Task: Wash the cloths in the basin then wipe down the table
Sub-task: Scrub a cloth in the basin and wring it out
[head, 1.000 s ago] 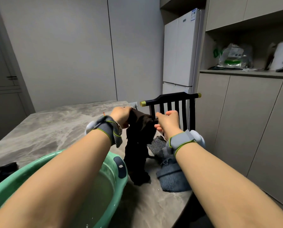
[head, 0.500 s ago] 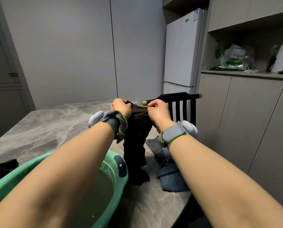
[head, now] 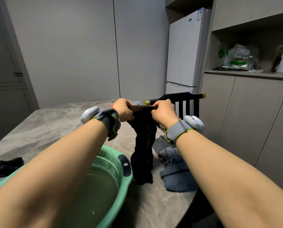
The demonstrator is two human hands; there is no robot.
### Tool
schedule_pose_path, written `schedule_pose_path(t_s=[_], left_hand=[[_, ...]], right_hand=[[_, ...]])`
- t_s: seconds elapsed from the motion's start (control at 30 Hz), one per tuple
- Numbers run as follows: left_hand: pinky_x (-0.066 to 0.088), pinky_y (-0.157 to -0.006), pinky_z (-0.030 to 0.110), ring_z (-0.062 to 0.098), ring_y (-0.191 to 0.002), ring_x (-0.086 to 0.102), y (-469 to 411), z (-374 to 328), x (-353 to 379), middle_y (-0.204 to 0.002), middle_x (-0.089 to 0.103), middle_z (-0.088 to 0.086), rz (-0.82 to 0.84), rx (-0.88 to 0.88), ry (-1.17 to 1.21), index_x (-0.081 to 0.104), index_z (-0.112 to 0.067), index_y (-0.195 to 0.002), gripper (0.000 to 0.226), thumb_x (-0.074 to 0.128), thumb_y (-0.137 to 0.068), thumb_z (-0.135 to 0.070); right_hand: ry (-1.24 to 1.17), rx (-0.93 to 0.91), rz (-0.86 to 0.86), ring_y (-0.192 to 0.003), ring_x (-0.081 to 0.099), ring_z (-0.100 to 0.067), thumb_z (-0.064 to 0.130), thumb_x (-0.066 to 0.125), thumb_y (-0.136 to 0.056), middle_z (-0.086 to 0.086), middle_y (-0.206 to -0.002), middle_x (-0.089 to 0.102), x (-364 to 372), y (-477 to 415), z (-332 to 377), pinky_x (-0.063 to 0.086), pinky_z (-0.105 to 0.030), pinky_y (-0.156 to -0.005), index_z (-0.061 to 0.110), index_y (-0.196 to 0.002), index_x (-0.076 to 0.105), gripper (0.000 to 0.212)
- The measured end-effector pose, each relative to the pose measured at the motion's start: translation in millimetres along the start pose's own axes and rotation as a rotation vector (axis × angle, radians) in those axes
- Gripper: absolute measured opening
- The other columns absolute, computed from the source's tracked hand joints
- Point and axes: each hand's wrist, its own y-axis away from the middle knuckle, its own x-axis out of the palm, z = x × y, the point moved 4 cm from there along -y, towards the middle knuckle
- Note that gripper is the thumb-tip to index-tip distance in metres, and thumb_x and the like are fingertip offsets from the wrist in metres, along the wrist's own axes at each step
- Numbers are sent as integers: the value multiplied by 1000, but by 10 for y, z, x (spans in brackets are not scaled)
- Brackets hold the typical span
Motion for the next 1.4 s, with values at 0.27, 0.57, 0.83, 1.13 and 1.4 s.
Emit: schedule_pose_path(t_s=[0.27,0.57,0.83,1.13,1.4], left_hand=[[36,-59,22,15,-66,43,6,-55,-69,-72,47,2,21,-91,662,54,-18,-75,16,51,-90,-17],[48,-85,33,12,-86,64,325,32,419,-96,70,-2,576,-39,926,65,-22,-102,30,54,-87,-46],[55,-58,22,10,-51,67,266,125,471,-59,70,1,445,-54,1042,63,-7,-78,17,54,-88,3],[51,-48,19,13,-42,60,120,182,572,-53,61,6,132,-207,916,55,-8,-68,24,60,-81,11],[44,-76,27,15,-76,51,-43,299,599,-75,55,2,-22,-208,359,58,-15,-76,14,72,-81,-13]], right_hand=[[-800,139,97,-64,50,-20,17,48,-95,-4,-68,47,-106,18,-30,45,-23,-55,17,-72,44,24],[-1409,301,115,-66,61,-23,15,49,-96,-13,-78,62,-203,-39,152,52,-32,-66,9,-84,56,15],[-996,512,-102,-92,62,-30,13,66,-80,-14,-98,60,-135,-125,-470,54,-38,-70,11,-103,53,26],[-556,197,655,-93,53,-10,30,64,-86,4,-98,63,272,464,-317,31,-38,-87,25,-95,59,11],[-255,66,254,-69,50,-16,0,61,-78,-1,-68,55,365,164,-548,40,-22,-62,16,-71,62,18]])
